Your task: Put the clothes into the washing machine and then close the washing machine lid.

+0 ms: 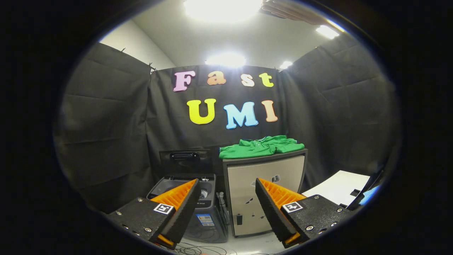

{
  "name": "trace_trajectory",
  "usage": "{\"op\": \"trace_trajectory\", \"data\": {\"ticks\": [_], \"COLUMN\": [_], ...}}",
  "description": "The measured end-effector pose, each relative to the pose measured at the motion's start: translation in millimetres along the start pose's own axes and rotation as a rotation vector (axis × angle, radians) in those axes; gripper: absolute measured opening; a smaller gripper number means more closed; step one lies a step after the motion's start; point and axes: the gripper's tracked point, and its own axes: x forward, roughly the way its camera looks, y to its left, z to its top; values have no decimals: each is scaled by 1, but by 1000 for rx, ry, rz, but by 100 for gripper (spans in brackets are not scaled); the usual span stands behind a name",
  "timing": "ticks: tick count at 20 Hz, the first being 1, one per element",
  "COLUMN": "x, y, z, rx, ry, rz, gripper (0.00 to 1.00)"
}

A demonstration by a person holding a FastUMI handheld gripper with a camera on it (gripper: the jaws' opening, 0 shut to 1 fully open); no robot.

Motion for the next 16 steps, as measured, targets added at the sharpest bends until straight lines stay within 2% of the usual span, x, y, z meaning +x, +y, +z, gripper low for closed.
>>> {"op": "trace_trajectory", "data": {"ticks": [16], "x": [8], "y": [5], "z": [-8], "rx": [9], "ry": [17], "rz": [-22], "gripper": [96]}}
